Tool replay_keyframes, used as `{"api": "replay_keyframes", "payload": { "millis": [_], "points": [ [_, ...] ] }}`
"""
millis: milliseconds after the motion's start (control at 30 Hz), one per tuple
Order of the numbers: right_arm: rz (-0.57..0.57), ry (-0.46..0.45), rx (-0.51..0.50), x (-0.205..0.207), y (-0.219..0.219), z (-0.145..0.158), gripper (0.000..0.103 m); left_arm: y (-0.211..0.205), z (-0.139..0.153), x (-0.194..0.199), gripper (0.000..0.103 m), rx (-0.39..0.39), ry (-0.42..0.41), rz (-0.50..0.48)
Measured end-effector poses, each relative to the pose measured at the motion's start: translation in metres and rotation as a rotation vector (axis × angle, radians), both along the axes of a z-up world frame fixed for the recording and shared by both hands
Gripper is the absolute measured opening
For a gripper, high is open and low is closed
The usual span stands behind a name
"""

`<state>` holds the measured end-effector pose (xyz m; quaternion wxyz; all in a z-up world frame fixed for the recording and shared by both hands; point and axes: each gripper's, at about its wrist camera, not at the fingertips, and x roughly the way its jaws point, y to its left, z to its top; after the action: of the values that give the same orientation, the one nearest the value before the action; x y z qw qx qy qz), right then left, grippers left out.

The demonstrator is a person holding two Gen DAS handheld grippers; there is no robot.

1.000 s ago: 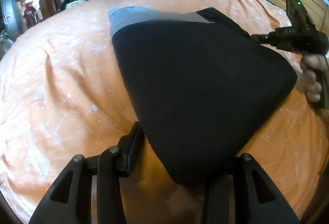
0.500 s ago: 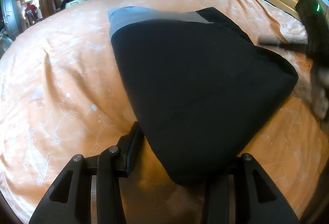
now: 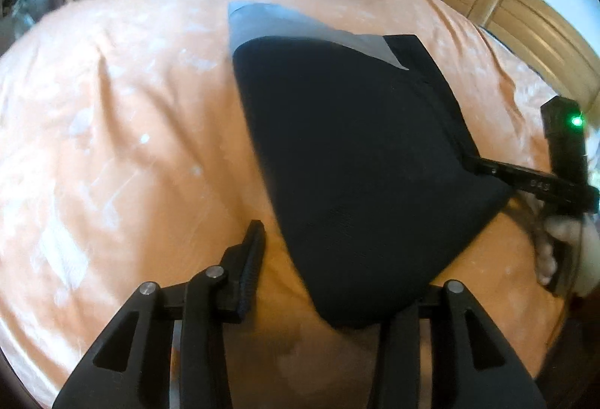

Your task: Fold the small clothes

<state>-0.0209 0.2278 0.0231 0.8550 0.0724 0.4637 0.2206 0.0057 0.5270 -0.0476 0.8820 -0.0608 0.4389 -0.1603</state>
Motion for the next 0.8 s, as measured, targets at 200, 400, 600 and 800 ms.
{"api": "replay_keyframes", "payload": {
  "millis": [200,400,600,800],
  "points": [
    [-0.007,-0.002,0.053,0.001,-0.009,-0.001,0.000,0.005,0.014,-0.037,0.043,0.024,-0.022,-0.049],
    [-0.007,0.005,0.095,-0.001,-0.010,-0.004,0.000,0.024,0.075,-0.049,0.038,-0.028,-0.235,0.013],
    [-0.007,0.003,0.103,-0.003,-0.010,-0.003,0.000,-0.019,0.002,0.017,0.044,0.195,-0.078,-0.082],
    [0.003,0.002,0.163,-0.002,-0.020,-0.008,0.000,-0.001,0.029,0.033,0.031,0.062,-0.129,-0.055]
  ]
}}
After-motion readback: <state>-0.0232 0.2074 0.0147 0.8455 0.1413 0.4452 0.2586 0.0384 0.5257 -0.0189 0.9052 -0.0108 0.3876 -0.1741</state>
